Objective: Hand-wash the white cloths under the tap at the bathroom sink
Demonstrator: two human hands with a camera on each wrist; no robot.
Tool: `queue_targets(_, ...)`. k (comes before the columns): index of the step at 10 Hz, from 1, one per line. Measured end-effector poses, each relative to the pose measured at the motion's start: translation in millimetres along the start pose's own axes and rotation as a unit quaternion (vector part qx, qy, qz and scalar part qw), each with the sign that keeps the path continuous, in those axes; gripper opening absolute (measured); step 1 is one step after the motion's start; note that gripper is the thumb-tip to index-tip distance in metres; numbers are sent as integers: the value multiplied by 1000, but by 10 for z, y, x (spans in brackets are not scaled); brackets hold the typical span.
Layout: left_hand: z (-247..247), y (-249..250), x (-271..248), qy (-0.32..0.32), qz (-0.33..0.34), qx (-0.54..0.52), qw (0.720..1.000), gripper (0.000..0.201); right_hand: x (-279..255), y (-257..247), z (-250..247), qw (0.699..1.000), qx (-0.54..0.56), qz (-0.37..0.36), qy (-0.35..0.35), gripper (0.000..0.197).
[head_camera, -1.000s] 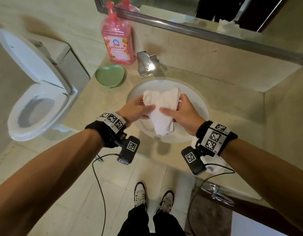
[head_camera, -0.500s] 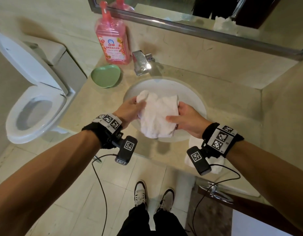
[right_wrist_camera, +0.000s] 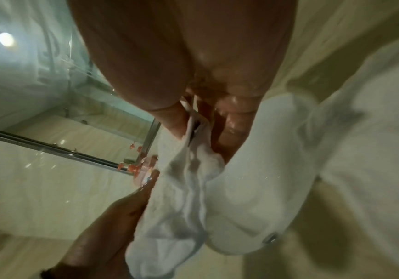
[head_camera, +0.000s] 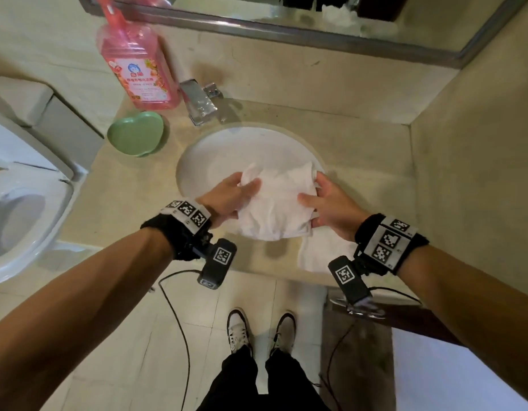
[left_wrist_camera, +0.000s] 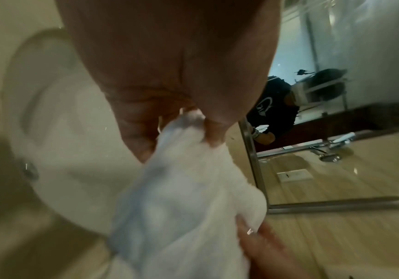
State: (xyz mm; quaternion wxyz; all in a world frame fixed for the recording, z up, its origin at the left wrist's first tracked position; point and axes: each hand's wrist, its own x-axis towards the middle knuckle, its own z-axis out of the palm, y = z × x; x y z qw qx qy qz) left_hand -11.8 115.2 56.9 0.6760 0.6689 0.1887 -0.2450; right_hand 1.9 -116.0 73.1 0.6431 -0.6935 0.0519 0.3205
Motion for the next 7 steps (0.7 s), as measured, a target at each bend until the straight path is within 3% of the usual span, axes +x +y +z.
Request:
queue_targets(1, 325, -78, 121, -62, -19, -27, 998, 21, -155, 210, -412, 997, -33, 47, 45, 32)
queue_targets(3, 1004, -448, 492, -18, -54, 45, 997, 24, -309, 796, -1040, 980, -80, 149, 107, 23)
queue_targets(5, 1207, -845, 784, 0, -71, 158, 985, 29, -329, 1320, -1242, 966, -130, 176, 140, 23)
queue_targets(6, 1166, -831, 839, -2, -75, 166, 983, 34, -248, 1240, -1298, 950, -227, 171, 128, 28)
queue_targets(7, 997, -736, 626, -5, -101, 217, 971, 28, -331, 884, -1405, 902, -377, 155, 143, 30)
